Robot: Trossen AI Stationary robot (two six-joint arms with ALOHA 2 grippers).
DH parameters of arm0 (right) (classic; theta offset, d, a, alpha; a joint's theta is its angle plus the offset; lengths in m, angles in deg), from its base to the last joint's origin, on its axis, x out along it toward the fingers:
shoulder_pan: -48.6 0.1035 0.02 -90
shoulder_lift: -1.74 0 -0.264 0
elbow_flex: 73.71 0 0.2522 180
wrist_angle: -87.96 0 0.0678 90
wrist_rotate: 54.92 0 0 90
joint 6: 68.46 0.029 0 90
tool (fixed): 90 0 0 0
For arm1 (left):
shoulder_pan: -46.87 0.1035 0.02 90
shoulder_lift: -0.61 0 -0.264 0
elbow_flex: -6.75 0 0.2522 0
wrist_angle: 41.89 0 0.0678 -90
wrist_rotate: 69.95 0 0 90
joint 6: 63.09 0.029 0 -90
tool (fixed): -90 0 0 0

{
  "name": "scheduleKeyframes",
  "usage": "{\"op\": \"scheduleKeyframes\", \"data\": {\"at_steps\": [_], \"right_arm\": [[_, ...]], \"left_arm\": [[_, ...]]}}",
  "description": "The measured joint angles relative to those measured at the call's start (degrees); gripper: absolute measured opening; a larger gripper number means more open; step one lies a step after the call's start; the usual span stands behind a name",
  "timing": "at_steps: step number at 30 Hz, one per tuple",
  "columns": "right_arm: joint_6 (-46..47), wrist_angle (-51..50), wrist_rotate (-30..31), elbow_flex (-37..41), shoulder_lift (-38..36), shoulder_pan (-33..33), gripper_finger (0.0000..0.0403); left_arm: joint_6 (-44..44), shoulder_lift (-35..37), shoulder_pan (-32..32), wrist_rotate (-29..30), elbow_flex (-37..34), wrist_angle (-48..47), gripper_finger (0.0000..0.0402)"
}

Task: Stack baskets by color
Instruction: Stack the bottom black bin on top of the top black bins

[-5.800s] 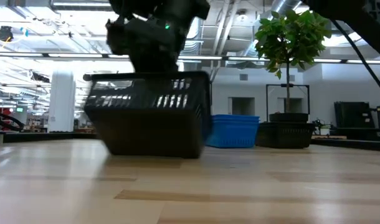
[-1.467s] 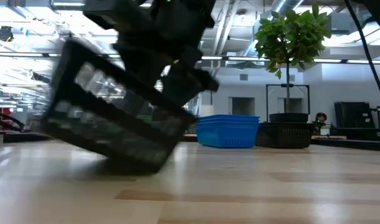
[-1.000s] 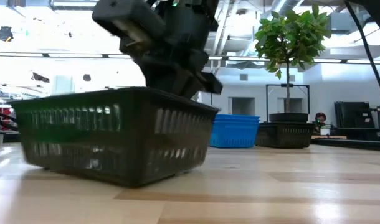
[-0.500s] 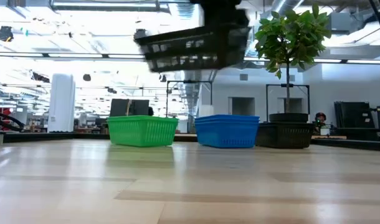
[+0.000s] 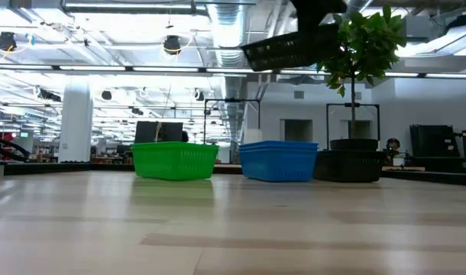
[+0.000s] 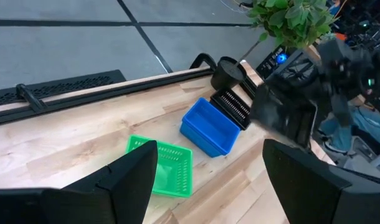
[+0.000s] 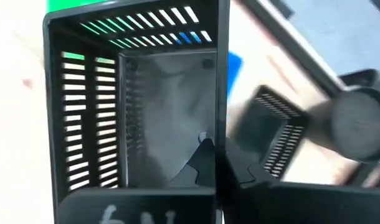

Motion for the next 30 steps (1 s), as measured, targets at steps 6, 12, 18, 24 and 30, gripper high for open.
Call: {"op": "scheduleKeyframes", "data": {"at_steps": [6, 12, 18, 24, 30], "right_arm": [[1.36, 4.32, -1.45, 8.79, -5.37, -5.01, 0.0009], [11.01, 15.19, -5.22, 28.75, -13.98, -1.97, 0.0008], [22.36, 22.94, -5.64, 44.49, -21.70, 2.10, 0.0010], [26.49, 24.17, -4.40, 53.62, -31.17, 0.17, 0.0007], [24.23, 28.05, -3.26, 59.14, -38.24, -7.90, 0.0010]], "left_arm": [[1.50, 0.59, 0.02, 2.62, 0.00, 0.00, 0.0278], [1.65, 1.15, 0.01, 4.80, -0.02, 0.00, 0.0278], [1.39, 1.55, 0.02, 8.37, -0.02, 0.05, 0.0278], [-0.23, 2.12, 0.04, 12.20, -0.02, 0.08, 0.0278], [-1.40, 2.68, 0.07, 15.44, -0.02, 0.07, 0.0278]]}}
